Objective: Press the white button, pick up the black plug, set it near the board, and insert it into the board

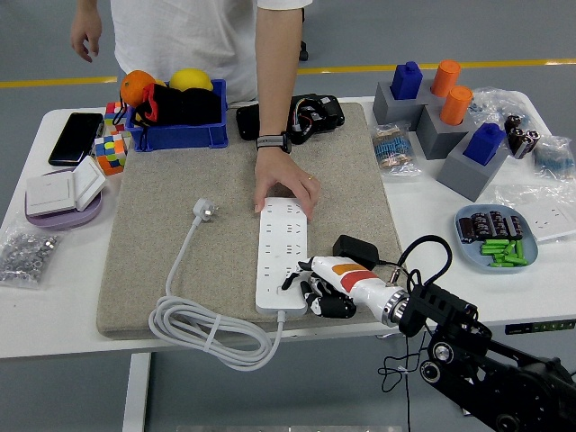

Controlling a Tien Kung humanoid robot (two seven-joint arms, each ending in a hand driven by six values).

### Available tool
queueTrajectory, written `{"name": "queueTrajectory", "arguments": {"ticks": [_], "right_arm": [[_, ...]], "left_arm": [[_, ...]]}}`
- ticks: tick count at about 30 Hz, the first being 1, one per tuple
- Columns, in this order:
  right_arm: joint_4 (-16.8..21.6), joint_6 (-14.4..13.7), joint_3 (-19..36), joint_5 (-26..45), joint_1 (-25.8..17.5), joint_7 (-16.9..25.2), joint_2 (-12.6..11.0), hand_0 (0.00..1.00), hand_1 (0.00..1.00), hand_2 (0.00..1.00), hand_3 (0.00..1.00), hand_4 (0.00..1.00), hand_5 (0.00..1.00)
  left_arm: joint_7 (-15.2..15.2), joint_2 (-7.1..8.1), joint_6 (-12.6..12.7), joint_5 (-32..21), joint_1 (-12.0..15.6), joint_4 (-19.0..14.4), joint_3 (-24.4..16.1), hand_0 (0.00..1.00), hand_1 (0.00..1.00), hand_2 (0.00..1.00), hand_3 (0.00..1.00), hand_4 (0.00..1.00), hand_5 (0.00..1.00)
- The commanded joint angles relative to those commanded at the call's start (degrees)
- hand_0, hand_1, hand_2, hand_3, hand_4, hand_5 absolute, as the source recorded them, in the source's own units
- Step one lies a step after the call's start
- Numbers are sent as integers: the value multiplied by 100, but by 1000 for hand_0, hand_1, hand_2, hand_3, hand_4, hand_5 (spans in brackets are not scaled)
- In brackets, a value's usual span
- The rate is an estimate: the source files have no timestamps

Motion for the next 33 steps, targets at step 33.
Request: {"name": "queueTrajectory", "arguments": {"ticks": [33], "right_arm": [[2006, -784, 2861, 569, -1178, 1384, -315, 262, 227, 287, 603, 468, 2]], "left_arm": [[-27, -25, 15, -66, 4, 0, -34, 468, 495, 501, 574, 563, 276]]}}
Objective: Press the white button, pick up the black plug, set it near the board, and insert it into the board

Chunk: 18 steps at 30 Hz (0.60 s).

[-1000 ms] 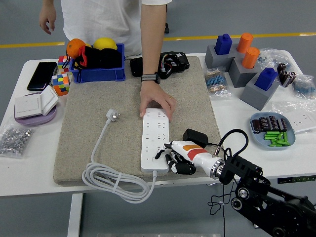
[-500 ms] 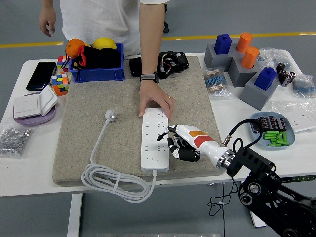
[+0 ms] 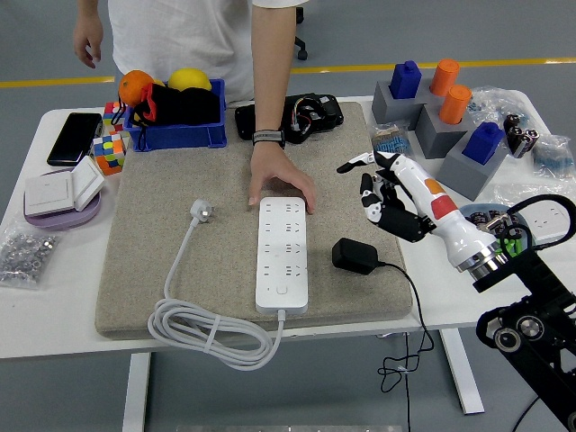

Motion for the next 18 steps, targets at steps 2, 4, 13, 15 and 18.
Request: {"name": "queueTrajectory", "arguments": {"ticks": [2, 4, 13, 15, 18], "right_arm": [[-28, -56, 220, -43, -58, -40, 65, 262, 227, 287, 603, 468, 2], [-91, -81, 400, -169, -93, -120, 130, 568, 571, 568, 680, 711, 93], [-642, 460, 455, -588, -49, -844, 278, 816, 808, 772, 785, 936, 251], [-793, 590, 404, -648, -20, -986, 328, 816, 808, 772, 785, 936, 251], [-1032, 678, 295, -679, 32, -1054, 376, 888, 863, 827, 826, 994, 323]], "left_arm": [[5, -3, -3, 29, -6, 0, 0, 468, 495, 501, 574, 563, 276], [7, -5, -5, 37, -8, 0, 6, 468, 496, 501, 574, 563, 275], [8, -16, -1, 14, -8, 0, 9, 467, 496, 501, 573, 564, 277], [9, -18, -1, 5, -9, 0, 15, 467, 496, 501, 573, 564, 277], [5, -19, 3, -18, -9, 0, 23, 468, 496, 501, 574, 563, 279]]}}
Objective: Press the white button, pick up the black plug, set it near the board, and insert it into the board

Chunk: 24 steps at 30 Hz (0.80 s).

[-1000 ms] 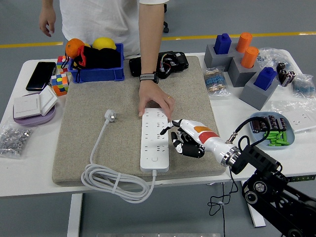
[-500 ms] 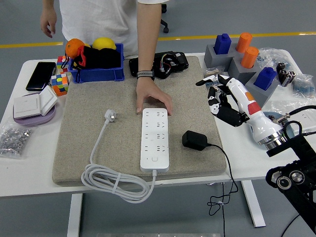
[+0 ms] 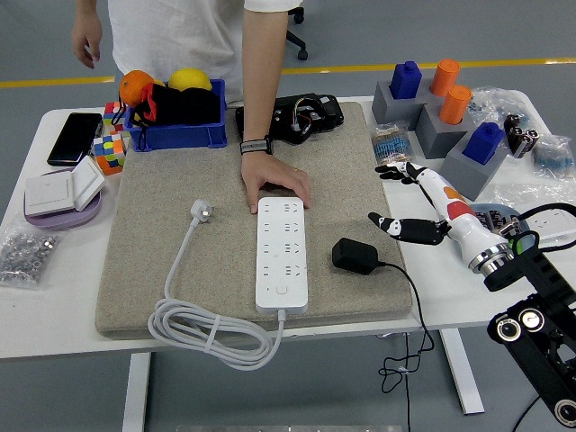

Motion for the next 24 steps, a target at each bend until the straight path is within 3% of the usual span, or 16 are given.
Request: {"name": "queueTrajectory", "arguments": {"ticks": [15, 16, 24], "right_arm": [[-1021, -186, -476, -53, 168, 157, 55, 864, 810, 783, 792, 989, 323], [-1062, -199, -500, -54, 169, 180, 53, 817, 778, 756, 754, 960, 261], [-1299, -399, -742, 66, 194, 451, 55, 789, 756, 733, 721, 946, 233]], "left_arm": [[7, -2, -5, 40, 4, 0, -14, 464, 495, 501, 574, 561, 282], [8, -2, -5, 42, 4, 0, -14, 468, 495, 502, 574, 560, 283], [7, -3, -6, 37, 9, 0, -9, 468, 495, 502, 574, 560, 282]]}}
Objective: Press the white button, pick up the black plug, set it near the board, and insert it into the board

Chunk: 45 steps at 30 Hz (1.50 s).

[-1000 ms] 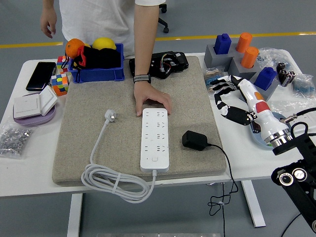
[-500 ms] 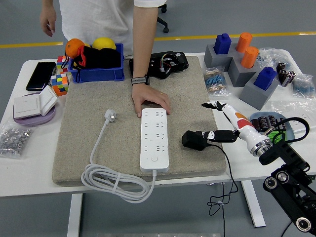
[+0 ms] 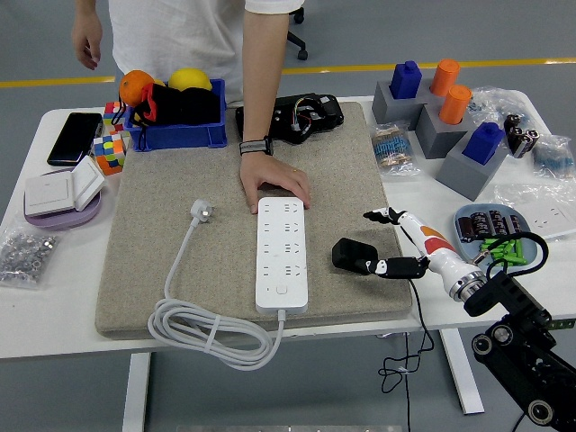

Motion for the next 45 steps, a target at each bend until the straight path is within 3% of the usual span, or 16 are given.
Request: {"name": "queueTrajectory", "arguments": {"ticks": [10, 21, 22, 27, 28, 33, 34, 39, 40, 45], "right_arm": [[-267, -172, -251, 163, 95, 211, 56, 724, 705, 696, 657, 919, 190], [-444, -270, -505, 309, 204, 299, 86, 722, 700, 693, 656, 915, 180], [-453, -283, -522, 317, 211, 309, 88, 658, 657, 668, 640, 886, 160], [-495, -322, -599, 380, 240, 342, 97, 658, 657, 668, 640, 886, 160], [-502, -320, -614, 393, 248, 342, 95, 577, 586, 614, 630, 855, 128], [-533, -339, -651, 436, 266, 369, 84, 577, 586, 614, 630, 855, 128], [-535, -355, -653, 445, 268, 386, 83, 505, 517, 571, 620, 807, 78], [-531, -417, -669, 484, 274, 470, 75, 505, 517, 571, 620, 807, 78], [-534, -425, -676, 486, 272, 479, 73, 443, 435, 498, 604, 748, 4], [-546, -439, -694, 468, 257, 501, 71, 443, 435, 498, 604, 748, 4]], "left_arm": [[-4, 3, -1, -13, -10, 0, 11, 467, 495, 502, 574, 559, 279], [-5, 6, -1, 1, -3, 0, 18, 467, 495, 502, 574, 559, 281], [-4, 7, -2, 5, -3, 0, 19, 465, 495, 501, 573, 559, 280], [-1, 11, -7, 0, -6, 0, 40, 465, 495, 501, 573, 559, 280], [-1, 12, -6, 0, -9, 0, 41, 467, 495, 501, 573, 559, 279], [2, 22, -14, -3, -12, 0, 57, 467, 495, 501, 573, 559, 279], [1, 23, -14, -4, -13, 0, 64, 469, 495, 501, 573, 560, 278], [7, 25, -18, 13, -9, 0, 63, 469, 495, 501, 573, 560, 278], [8, 25, -20, 15, -7, 0, 65, 471, 495, 501, 573, 560, 278], [9, 25, -24, 27, 3, 0, 68, 471, 495, 501, 573, 560, 278]]}}
